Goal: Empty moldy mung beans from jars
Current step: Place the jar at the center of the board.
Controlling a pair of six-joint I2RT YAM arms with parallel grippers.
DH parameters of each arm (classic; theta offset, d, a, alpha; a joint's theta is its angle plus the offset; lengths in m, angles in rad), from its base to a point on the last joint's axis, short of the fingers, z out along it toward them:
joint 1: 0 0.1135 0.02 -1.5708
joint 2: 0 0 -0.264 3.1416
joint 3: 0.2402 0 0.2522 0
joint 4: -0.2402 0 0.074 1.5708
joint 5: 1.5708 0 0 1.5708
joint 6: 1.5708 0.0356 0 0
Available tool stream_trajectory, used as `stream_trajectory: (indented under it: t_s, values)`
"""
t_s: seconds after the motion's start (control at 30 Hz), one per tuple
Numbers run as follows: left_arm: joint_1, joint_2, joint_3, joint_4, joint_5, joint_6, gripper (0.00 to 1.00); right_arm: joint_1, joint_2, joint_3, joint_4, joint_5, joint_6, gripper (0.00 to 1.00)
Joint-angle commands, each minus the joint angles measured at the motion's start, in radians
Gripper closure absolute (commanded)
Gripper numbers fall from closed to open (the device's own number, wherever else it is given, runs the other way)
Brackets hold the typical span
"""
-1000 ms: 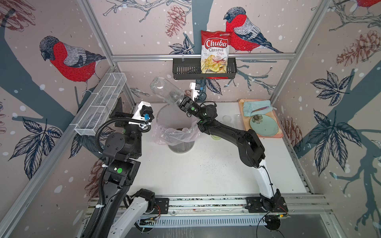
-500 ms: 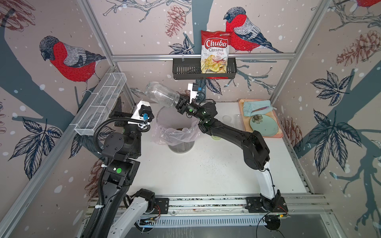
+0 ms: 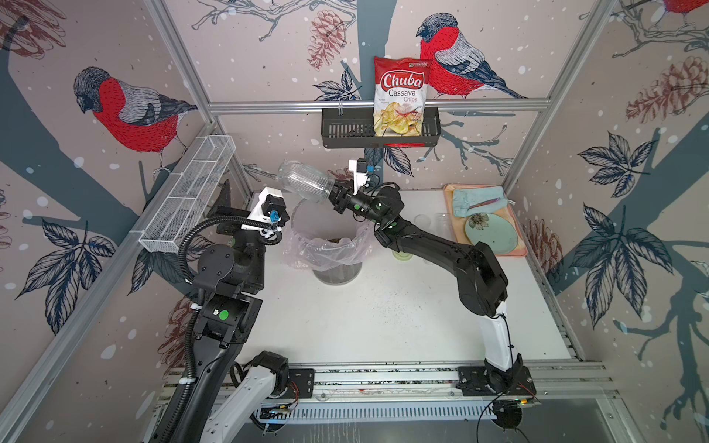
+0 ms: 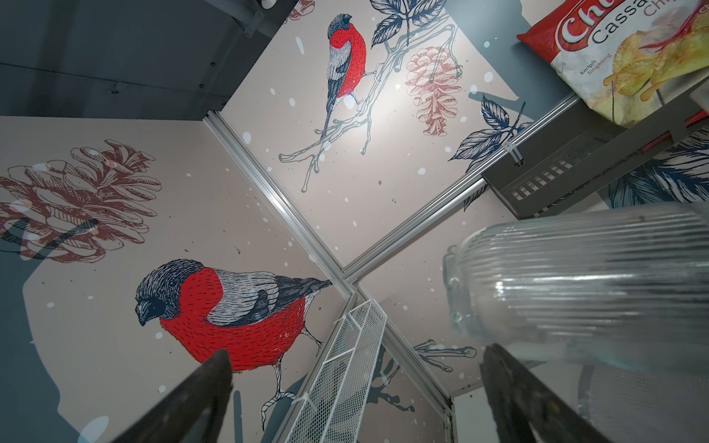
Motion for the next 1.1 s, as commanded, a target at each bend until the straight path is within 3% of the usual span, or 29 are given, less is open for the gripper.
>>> stream_trajectory:
  t_s: [0.0,0.03,0.13,0.2,0.3,0.43,0.5,0.6,0.67,0.73,0.83,0.97,1.03,1.07]
  values:
    - [-0.001,-0.002,0.006,0.05,-0.005,0.005,0.02,-0.02,0.001,0.006,0.198,-0.083,0.127,1.0]
    - [0.0,-0.004,0.009,0.046,-0.005,0.005,0.02,-0.022,-0.024,-0.025,0.249,-0.066,0.147,1.0]
    - [0.0,-0.01,0.006,0.047,-0.009,0.002,0.02,0.005,-0.008,0.027,0.06,-0.014,-0.009,1.0]
    - [-0.001,-0.012,0.003,0.048,-0.005,0.003,0.02,-0.017,0.01,0.023,0.187,-0.102,0.123,1.0]
    - [0.0,-0.013,0.001,0.047,-0.01,0.004,0.02,-0.033,-0.023,-0.046,0.342,-0.086,0.254,1.0]
    - [-0.001,-0.007,0.001,0.05,-0.006,0.005,0.02,-0.088,0.174,0.144,0.545,-0.127,0.572,1.0]
    - [0.0,-0.007,0.006,0.044,-0.006,0.0,0.02,-0.105,0.222,0.212,0.588,-0.123,0.661,1.0]
    - [0.0,-0.013,0.006,0.039,-0.006,0.001,0.01,-0.089,0.128,0.124,0.559,-0.136,0.554,1.0]
    - [-0.001,-0.015,0.005,0.04,-0.008,0.004,0.02,-0.057,0.023,0.019,0.405,-0.112,0.366,1.0]
    - [-0.001,-0.015,0.0,0.053,-0.01,0.006,0.01,-0.03,0.002,0.025,0.207,-0.074,0.207,1.0]
    - [0.0,-0.012,0.001,0.051,-0.006,0.004,0.02,-0.052,0.029,0.021,0.413,-0.142,0.376,1.0]
    - [0.0,-0.012,-0.002,0.054,-0.009,-0.001,0.02,-0.026,0.016,0.072,0.108,-0.075,0.152,1.0]
    - [0.0,-0.013,0.004,0.046,-0.004,-0.012,0.02,-0.044,0.058,0.104,0.211,-0.151,0.274,1.0]
    - [-0.001,-0.013,0.008,0.04,-0.005,-0.019,0.02,-0.041,0.044,0.1,0.191,-0.143,0.268,1.0]
